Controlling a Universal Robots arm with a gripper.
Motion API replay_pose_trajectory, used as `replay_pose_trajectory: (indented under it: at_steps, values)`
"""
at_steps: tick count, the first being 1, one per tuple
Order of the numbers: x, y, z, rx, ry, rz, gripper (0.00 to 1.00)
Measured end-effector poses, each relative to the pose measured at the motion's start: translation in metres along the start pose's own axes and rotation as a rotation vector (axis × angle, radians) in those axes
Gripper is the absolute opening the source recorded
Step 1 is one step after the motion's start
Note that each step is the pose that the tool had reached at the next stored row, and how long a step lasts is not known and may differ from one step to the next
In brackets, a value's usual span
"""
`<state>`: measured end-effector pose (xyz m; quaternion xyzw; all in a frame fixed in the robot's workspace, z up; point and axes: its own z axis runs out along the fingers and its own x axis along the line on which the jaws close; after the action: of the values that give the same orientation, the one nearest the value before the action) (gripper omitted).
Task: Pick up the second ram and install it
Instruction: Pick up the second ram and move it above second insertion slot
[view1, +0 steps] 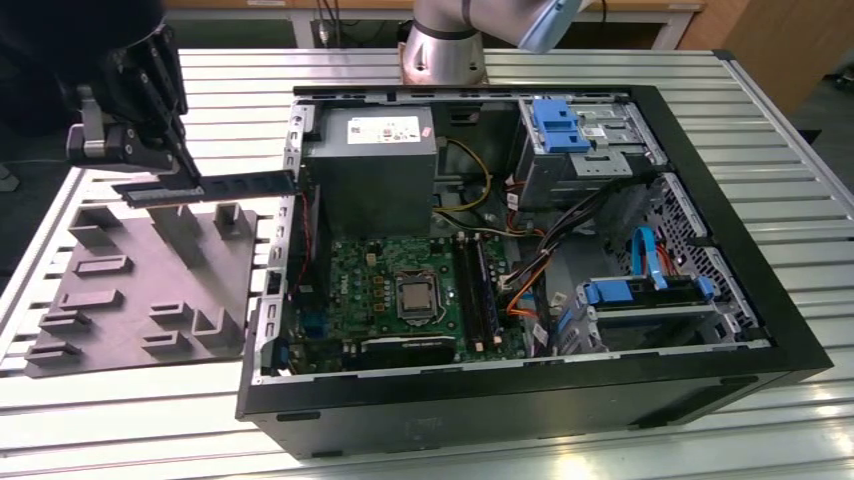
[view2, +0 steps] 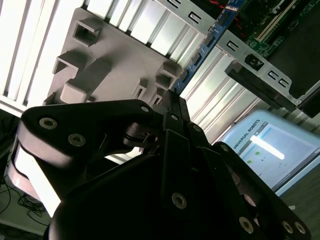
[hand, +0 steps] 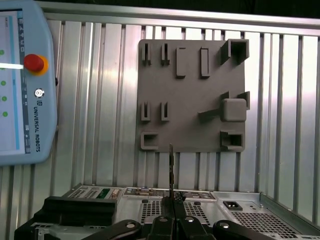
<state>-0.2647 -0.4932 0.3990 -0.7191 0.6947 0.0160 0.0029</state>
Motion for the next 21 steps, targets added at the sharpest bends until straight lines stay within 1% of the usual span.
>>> replay_pose_trajectory:
  at_steps: [21]
  values:
    - [0.0006, -0.0197, -0.0003, 0.0001, -0.0001, 0.000, 0.11]
